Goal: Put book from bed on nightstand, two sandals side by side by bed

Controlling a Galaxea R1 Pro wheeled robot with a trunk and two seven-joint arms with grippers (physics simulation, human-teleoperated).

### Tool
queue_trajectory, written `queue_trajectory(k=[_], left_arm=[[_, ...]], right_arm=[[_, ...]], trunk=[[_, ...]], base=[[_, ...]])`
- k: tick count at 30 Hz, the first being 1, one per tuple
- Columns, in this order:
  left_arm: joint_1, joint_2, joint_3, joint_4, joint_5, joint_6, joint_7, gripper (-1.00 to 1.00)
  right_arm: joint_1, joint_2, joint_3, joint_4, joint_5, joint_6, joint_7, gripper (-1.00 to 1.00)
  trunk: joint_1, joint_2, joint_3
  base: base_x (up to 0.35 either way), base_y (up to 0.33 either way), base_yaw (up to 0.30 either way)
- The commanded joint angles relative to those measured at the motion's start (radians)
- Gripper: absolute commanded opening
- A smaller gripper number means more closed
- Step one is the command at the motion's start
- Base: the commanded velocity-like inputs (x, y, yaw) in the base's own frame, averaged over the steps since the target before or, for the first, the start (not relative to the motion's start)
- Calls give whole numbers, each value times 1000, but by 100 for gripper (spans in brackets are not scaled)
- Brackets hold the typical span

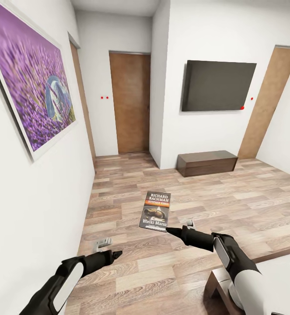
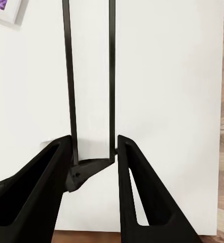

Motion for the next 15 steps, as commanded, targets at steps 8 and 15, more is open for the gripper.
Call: queue_trajectory(k=[8, 15], left_arm=[[-1, -25, -25, 42, 3, -9, 1, 100], [-4, -55, -32, 99, 2, -28, 1, 100]], right_arm=[[-1, 1, -1, 0, -2, 5, 1, -100], [-1, 1, -1, 0, -2, 5, 1, -100]], trunk=[[1, -2, -2], [1, -2, -2]], base=[[0, 0, 0], [0, 0, 0]])
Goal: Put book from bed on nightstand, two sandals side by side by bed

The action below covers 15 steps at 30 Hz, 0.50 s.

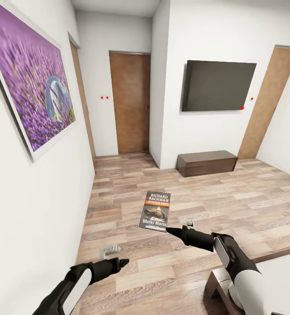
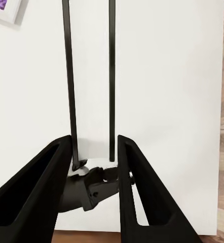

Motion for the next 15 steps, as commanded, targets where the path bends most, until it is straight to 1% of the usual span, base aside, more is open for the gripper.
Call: queue_trajectory(k=[1, 9, 15], left_arm=[[-2, -3, -2, 6, 3, -1, 0, 100], [-3, -15, -8, 25, 2, -14, -1, 100], [-4, -18, -11, 30, 2, -16, -1, 100]], right_arm=[[-1, 0, -2, 0, -2, 5, 1, -100], [-1, 0, -2, 0, -2, 5, 1, -100], [-1, 1, -1, 0, -2, 5, 0, -100]], trunk=[[1, -2, -2], [1, -2, -2], [1, -2, -2]], base=[[0, 0, 0], [0, 0, 0], [0, 0, 0]])
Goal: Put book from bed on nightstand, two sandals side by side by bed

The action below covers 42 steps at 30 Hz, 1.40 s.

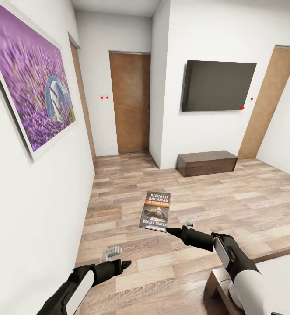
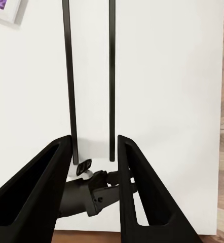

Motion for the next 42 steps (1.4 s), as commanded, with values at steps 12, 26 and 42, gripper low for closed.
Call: queue_trajectory(k=[12, 26, 42], left_arm=[[-1, -2, -20, 2, 3, 0, 1, 100], [-1, -3, -32, 3, 3, 0, 0, 100], [-1, -5, -44, 4, 3, -1, 3, 100]], right_arm=[[-1, 0, -1, 1, -2, 3, 1, -100], [-1, 1, -1, 2, -1, 1, 2, -100], [-1, 1, -1, 2, -1, 0, 0, -100]], trunk=[[1, -2, -2], [1, -2, -2], [1, -2, -2]], base=[[0, 0, 0], [0, 0, 0], [0, 0, 0]])
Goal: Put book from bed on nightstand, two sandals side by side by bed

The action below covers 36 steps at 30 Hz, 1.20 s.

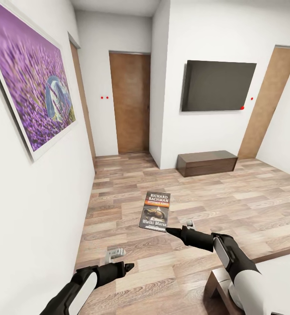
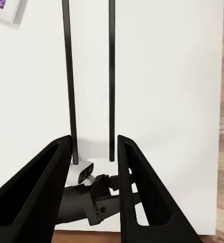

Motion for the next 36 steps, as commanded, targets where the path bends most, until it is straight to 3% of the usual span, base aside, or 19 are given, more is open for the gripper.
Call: queue_trajectory(k=[1, 30, 36], left_arm=[[-1, 0, -2, -1, 3, 3, 0, 100], [-1, -2, -5, 6, 3, 2, 6, 100], [-1, -12, -5, 17, 3, 2, 6, 100]], right_arm=[[-1, 0, -1, 0, -2, 5, 1, -100], [0, -1, -5, -1, -2, 5, 2, -100], [-1, -1, -5, -1, -2, 5, 1, -100]], trunk=[[1, -2, -2], [1, -2, -2], [1, -2, -2]], base=[[0, 0, 0], [0, 0, 0], [0, 0, 0]])
